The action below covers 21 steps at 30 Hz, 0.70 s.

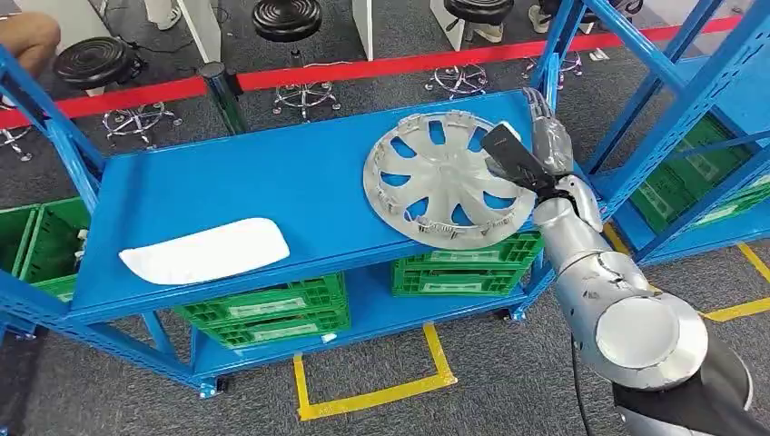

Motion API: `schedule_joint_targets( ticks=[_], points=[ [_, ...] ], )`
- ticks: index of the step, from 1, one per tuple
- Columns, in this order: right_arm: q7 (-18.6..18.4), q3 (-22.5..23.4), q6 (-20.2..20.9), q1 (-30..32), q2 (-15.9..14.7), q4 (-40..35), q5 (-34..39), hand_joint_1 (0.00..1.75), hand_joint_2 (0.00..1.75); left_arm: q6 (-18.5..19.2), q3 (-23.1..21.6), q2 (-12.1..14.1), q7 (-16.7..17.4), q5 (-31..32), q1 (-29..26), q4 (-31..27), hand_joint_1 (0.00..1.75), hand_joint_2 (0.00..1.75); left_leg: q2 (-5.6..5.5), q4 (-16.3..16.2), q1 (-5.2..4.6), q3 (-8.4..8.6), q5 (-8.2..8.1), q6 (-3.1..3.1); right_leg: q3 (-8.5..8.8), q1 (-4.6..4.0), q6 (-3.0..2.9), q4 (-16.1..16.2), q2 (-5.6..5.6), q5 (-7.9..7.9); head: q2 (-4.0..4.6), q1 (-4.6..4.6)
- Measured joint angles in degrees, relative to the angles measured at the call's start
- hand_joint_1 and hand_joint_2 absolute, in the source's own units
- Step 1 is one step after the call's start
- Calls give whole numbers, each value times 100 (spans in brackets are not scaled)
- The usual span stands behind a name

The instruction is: Take the parts from the cabinet and place them on the table.

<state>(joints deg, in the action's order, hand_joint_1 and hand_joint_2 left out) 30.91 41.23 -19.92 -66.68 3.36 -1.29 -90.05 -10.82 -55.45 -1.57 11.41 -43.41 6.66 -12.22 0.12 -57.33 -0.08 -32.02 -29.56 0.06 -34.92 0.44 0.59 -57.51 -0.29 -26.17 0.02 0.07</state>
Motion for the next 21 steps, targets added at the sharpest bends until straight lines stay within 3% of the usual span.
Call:
schedule_joint_targets(
  ticks=[6, 14, 21],
  points=[
    [-149, -79, 125, 7, 118, 0, 0, 0, 175, 0, 0, 0, 0, -11, 0, 0, 0, 0, 3, 1, 0, 1, -1, -1, 2, 0, 2, 3, 0, 1, 0, 0],
    [-632, -612, 678, 248, 501, 17, -2, 0, 175, 0, -4, 0, 26, -44, 2, 0, 0, 0, 24, 3, 2, 7, -2, 0, 4, -1, 3, 3, -4, 2, 0, 2],
    [-673, -975, 737, 352, 669, 15, -2, 0, 175, 0, -7, 0, 39, -44, 1, 0, 0, 0, 20, 3, 1, 7, -2, 0, 5, -1, 3, 4, -4, 2, 0, 0]
  ],
)
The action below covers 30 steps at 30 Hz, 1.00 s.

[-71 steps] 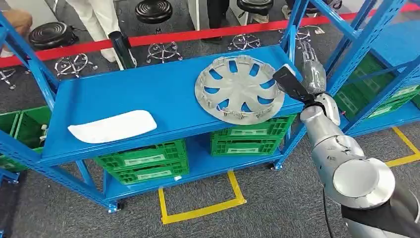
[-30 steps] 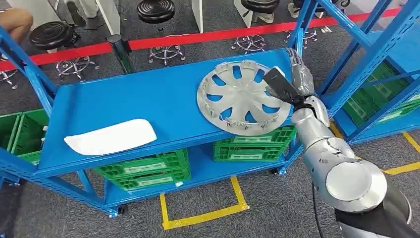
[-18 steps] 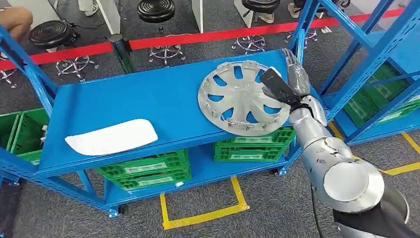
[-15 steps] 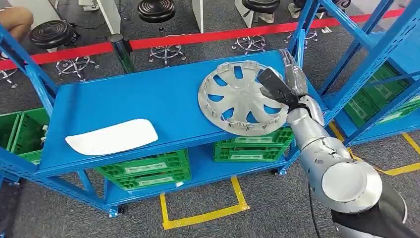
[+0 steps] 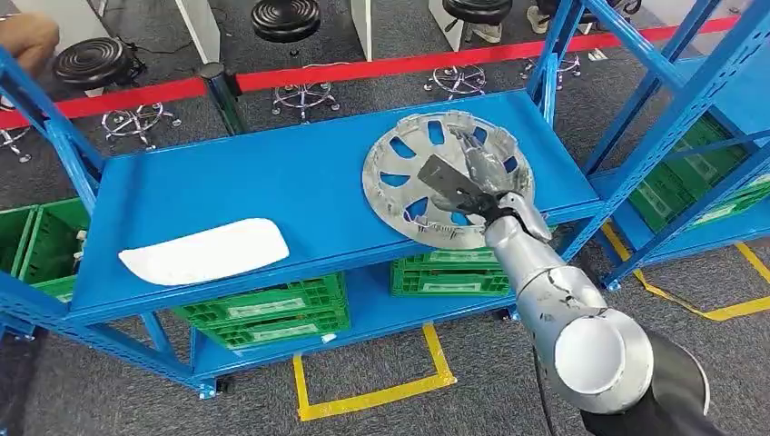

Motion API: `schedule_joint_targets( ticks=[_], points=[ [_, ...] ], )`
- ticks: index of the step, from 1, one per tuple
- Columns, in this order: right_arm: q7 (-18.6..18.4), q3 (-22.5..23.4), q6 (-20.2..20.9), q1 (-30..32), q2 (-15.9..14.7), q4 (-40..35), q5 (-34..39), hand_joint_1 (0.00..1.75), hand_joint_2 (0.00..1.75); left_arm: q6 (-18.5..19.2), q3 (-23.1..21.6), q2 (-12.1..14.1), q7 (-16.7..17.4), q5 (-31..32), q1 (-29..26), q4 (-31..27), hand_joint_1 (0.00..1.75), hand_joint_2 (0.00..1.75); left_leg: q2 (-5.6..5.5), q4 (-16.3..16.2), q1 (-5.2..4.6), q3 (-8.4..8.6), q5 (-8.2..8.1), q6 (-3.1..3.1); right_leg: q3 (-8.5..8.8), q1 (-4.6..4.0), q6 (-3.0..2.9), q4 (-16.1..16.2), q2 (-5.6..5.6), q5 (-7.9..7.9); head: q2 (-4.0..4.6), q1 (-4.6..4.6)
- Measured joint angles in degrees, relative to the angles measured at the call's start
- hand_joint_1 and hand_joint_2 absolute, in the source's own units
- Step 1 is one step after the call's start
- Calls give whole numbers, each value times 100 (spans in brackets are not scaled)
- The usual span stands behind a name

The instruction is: Take the parts from the cabinet and place them on the table.

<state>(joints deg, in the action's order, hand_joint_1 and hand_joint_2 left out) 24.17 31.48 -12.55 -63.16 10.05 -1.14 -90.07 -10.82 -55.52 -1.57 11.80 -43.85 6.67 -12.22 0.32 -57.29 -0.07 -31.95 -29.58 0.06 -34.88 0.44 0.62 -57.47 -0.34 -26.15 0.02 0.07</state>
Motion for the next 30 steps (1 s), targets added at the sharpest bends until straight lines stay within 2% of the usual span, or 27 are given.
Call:
schedule_joint_targets(
  ticks=[5, 7, 14, 20, 22, 24, 27, 30],
  points=[
    [-11, -175, 42, 8, 39, 0, 2, 0, 175, 0, 0, 2, 0, 0, 0, 0, 0, 0, -10, 0, 0, 0, 0, 0, 3, 0, 0, 2, 2, 0, 0, 0],
    [-76, -271, 268, 16, 57, 0, 2, 0, 175, 0, 0, 2, 2, 0, 0, 0, 0, 0, -10, 0, 0, 0, 0, 0, 4, 0, 0, 2, 2, 0, 0, 2],
    [-675, -822, 946, 216, 210, 0, 2, 0, 175, 0, -2, 4, 2, 0, 1, 0, 0, 0, -25, 0, 0, 1, -1, 1, 4, 0, 1, 3, 3, -1, 0, 2],
    [-1064, -1320, 1128, 272, 203, 0, 2, 0, 175, 0, -61, 13, 24, -35, 1, 0, 0, 0, -34, 0, 0, 1, -1, 1, 5, 0, 1, 4, 2, 0, 0, 2],
    [-1178, -1384, 1003, 289, 199, -2, 2, 0, 175, 0, -79, 13, 48, -59, 0, 0, 0, 0, -41, 0, 0, 0, -1, 1, 6, 0, 1, 4, 5, 0, 0, 0],
    [-1300, -1497, 641, 290, 199, -2, 2, 0, 175, -9, -90, 15, 57, -111, -1, 0, 0, 0, -40, 0, 0, 0, -1, 1, 7, 0, 1, 4, 4, 0, 0, 2],
    [-1478, -1684, -159, 289, 219, -4, 2, 0, 175, -50, -87, 13, 55, -197, 0, 0, 0, 0, -38, 0, 0, 0, -1, 1, 8, 0, 1, 4, 4, 0, 0, 2],
    [-1602, -1912, -1366, 295, 273, -4, 2, 0, 175, -63, -87, 11, 85, -227, -1, 0, 0, 0, -35, 0, 0, 0, -1, 1, 8, 0, 1, 4, 5, 0, 0, 0]
  ],
)
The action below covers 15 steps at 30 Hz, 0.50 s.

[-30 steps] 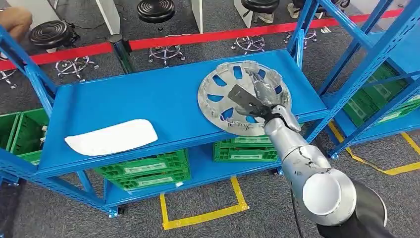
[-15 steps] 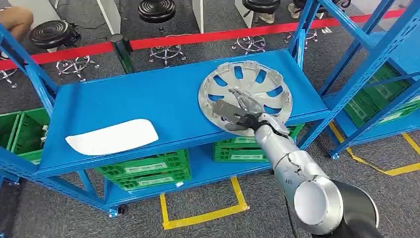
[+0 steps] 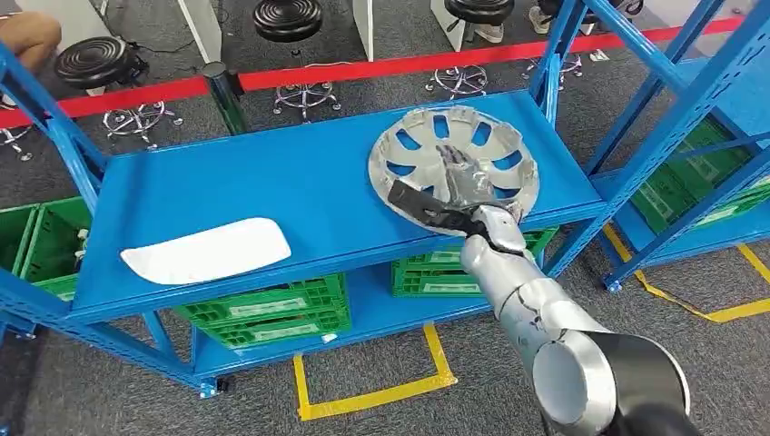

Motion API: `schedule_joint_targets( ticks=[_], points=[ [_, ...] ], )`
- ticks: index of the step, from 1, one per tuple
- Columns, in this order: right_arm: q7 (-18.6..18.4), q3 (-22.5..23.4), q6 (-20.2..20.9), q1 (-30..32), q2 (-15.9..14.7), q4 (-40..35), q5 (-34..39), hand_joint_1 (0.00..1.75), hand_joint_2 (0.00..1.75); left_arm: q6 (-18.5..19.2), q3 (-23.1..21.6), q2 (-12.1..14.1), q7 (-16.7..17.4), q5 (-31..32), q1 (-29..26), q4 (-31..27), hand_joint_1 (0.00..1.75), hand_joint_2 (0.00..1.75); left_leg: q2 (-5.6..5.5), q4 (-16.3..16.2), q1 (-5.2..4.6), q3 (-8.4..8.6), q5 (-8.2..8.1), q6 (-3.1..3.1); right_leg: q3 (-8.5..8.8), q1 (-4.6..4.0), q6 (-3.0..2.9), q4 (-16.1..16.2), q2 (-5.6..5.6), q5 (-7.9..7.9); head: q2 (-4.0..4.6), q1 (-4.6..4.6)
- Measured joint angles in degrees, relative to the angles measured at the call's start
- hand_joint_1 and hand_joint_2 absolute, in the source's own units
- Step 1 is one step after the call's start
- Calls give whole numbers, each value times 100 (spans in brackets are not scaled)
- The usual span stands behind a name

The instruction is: Take the parts from the cabinet and place them on the table.

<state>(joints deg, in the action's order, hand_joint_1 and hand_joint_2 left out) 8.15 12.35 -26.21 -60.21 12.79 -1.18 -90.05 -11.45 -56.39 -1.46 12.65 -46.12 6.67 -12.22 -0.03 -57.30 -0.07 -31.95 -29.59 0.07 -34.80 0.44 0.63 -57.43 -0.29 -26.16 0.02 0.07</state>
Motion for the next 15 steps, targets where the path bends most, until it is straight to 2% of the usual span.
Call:
schedule_joint_targets(
  ticks=[2, 3, 4, 5, 6, 8, 9, 10, 11, 12, 13, 14, 15],
  points=[
    [-242, -167, -808, 56, -4, -4, 130, 0, 175, -26, -4, 0, 81, 11, 8, 0, 0, 0, -43, -3, -1, 26, -13, 18, -8, -5, 6, 15, -8, -12, 0, 2],
    [-686, -325, -925, 353, -138, -114, 553, 0, 175, -42, -7, 2, 122, 24, 11, 0, 0, 0, -73, 0, 2, 75, -17, 17, 18, -15, 16, 41, -8, -20, 0, 30],
    [-1206, -548, -770, 716, -307, -314, 1068, 0, 175, -44, -9, 2, 140, 33, 17, 0, 0, 0, -153, 17, 10, 129, -27, 15, 104, -26, 53, 68, 17, -54, 0, 68],
    [-2268, -930, -222, 1110, -699, -721, 1945, 0, 175, -44, -17, 4, 166, 57, 9, 0, 0, 0, -208, 18, 19, 182, -28, 8, 196, -32, 73, 93, 98, -76, 0, 76],
    [-3087, -1322, 330, 1520, -1165, -1210, 2536, 0, 175, -44, -28, 13, 184, 68, -14, 0, 0, 0, -261, 19, 20, 212, -32, 0, 262, -32, 64, 98, 154, -94, 0, 50],
    [-4668, -2187, 2319, 1684, -2116, -2614, 2632, 0, 175, -74, -61, 52, 260, 87, -48, 2, 0, 0, -264, 31, 10, 261, -57, -45, 375, -4, 91, 98, 199, -120, 0, 66],
    [-5065, -2409, 3178, 1903, -2434, -3447, 2515, 0, 175, -85, -61, 85, 260, 90, -82, 9, 0, 0, -234, 37, 14, 263, -64, -56, 394, -7, 81, 104, 203, -133, 0, 13],
    [-5029, -2534, 3725, 2182, -2659, -4415, 2424, 0, 175, -99, -63, 125, 258, 90, -135, 15, 0, 0, -173, 47, 15, 246, -81, -50, 393, -6, 69, 109, 178, -113, 0, -94],
    [-4935, -2703, 4001, 2444, -2706, -5438, 2404, 0, 175, -101, -66, 153, 260, 90, -143, 24, 0, 0, -78, 45, 13, 262, -108, -43, 365, -6, 72, 113, 91, -93, 0, -155],
    [-4867, -2926, 3916, 2687, -2750, -6371, 2435, 0, 175, -103, -66, 186, 258, 90, -128, 28, 0, 0, 18, 46, 10, 263, -120, -53, 332, -4, 74, 111, -13, -88, 0, -144],
    [-4824, -3142, 3625, 2885, -2831, -7150, 2529, 0, 175, -103, -66, 203, 258, 92, -90, 31, 0, 0, 61, 47, 4, 261, -122, -53, 312, 1, 83, 110, -49, -78, 0, -135],
    [-4745, -3358, 3339, 3028, -2909, -7812, 2678, 0, 175, -103, -66, 212, 258, 105, -30, 31, 0, 0, 69, 46, 3, 263, -121, -56, 308, 0, 84, 111, -50, -78, 0, -120],
    [-4734, -3487, 3226, 3105, -3001, -8270, 2783, 0, 175, -105, -66, 219, 260, 107, -8, 28, 0, 0, 51, 46, 4, 274, -116, -62, 311, -2, 90, 112, -37, -83, 0, -120]
  ],
)
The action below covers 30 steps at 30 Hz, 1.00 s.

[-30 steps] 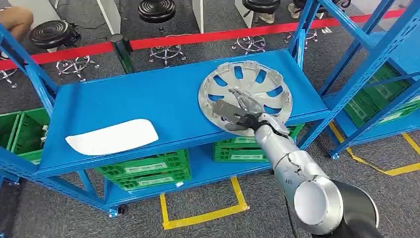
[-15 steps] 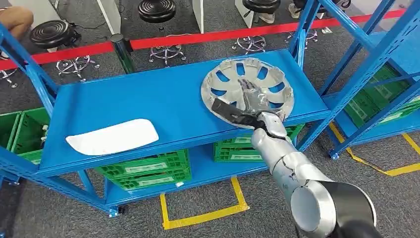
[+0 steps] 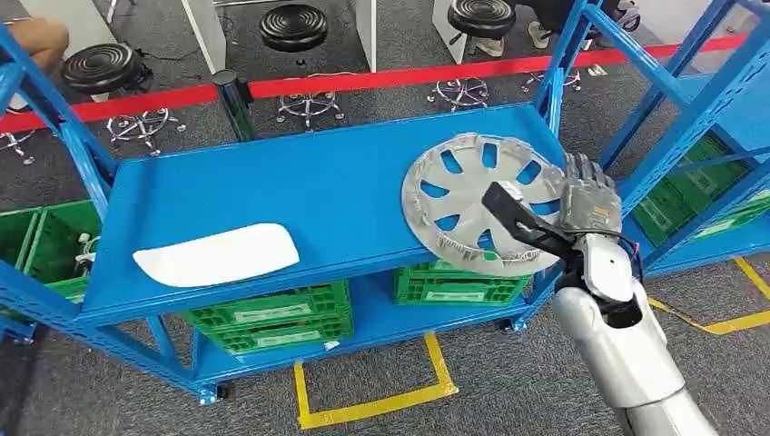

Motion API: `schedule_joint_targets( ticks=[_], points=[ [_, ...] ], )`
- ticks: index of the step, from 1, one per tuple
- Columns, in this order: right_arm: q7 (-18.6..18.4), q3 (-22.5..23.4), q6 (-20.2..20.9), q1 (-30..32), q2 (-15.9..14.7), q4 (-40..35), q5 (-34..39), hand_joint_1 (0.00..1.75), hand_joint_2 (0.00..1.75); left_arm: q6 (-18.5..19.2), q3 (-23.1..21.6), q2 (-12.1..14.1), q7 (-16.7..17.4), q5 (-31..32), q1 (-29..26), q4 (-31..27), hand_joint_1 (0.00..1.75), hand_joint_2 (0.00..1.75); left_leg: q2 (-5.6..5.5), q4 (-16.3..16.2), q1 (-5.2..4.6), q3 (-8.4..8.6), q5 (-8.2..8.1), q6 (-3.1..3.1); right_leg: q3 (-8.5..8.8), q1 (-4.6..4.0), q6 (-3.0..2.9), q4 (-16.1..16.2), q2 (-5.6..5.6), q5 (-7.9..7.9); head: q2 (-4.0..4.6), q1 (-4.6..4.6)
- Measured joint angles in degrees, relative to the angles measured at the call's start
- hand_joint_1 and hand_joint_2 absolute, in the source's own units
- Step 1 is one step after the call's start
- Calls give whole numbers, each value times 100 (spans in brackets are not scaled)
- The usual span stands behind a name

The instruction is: Take the parts from the cabinet and place them on the table.

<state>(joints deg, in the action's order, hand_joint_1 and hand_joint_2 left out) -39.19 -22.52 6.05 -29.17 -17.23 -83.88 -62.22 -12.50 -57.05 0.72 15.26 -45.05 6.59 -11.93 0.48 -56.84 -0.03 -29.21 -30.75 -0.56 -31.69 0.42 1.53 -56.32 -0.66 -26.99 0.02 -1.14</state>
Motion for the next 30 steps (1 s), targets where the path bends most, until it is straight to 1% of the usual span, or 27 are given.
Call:
schedule_joint_targets(
  ticks=[2, 5, 8, 12, 19, 24, 28, 30],
  points=[
    [24, -192, -41, 146, -192, -774, 105, 0, 175, -2, 0, 11, 0, 0, 8, 2, 0, 0, -50, 0, 0, -5, 4, -3, 6, 0, -4, -1, 34, -5, 0, 0],
    [39, -528, -50, 329, -395, -1862, 152, 0, 175, -4, 0, 42, 13, 0, -5, 4, 0, 0, -65, 0, -1, -11, 2, -2, 1, 1, -6, -1, 35, -13, 0, 0],
    [39, -703, -41, 419, -553, -2513, 170, 0, 175, -4, -2, 52, 11, 0, 10, 4, 0, 0, -84, 0, -1, -15, -2, -1, 1, 2, -5, 0, 46, -22, 0, 2],
    [39, -865, -41, 491, -714, -3108, 170, 0, 175, -7, -2, 59, 11, 0, 11, 4, 0, 0, -85, 0, -2, -18, -4, -1, 0, 2, -2, 3, 47, -25, 0, 2],
    [42, -1075, -15, 521, -898, -3637, 242, 0, 175, -17, -4, 68, 0, -4, 11, 4, 0, 0, -81, 1, -1, -19, -5, -2, 1, 2, -1, 4, 48, -25, 0, 2],
    [57, -1250, -23, 295, -909, -3655, 915, 0, 175, -48, -4, 66, -144, -33, 14, 4, 0, 0, -59, 1, -1, -19, -5, -2, 0, 1, -1, 3, 45, -25, 0, 2],
    [37, -1390, -168, 93, -929, -3602, 1246, 0, 175, -48, -11, 68, -57, 20, 15, 4, 0, 0, -51, 1, 0, -18, -5, -2, 0, 1, -1, 2, 44, -25, 0, 4],
    [-13, -1431, -163, 58, -977, -3585, 1346, 0, 175, -37, -15, 72, -70, 28, 15, 4, 0, 0, -51, 1, 0, -18, -5, -2, -1, 1, -2, 2, 44, -25, 0, 2]
  ],
)
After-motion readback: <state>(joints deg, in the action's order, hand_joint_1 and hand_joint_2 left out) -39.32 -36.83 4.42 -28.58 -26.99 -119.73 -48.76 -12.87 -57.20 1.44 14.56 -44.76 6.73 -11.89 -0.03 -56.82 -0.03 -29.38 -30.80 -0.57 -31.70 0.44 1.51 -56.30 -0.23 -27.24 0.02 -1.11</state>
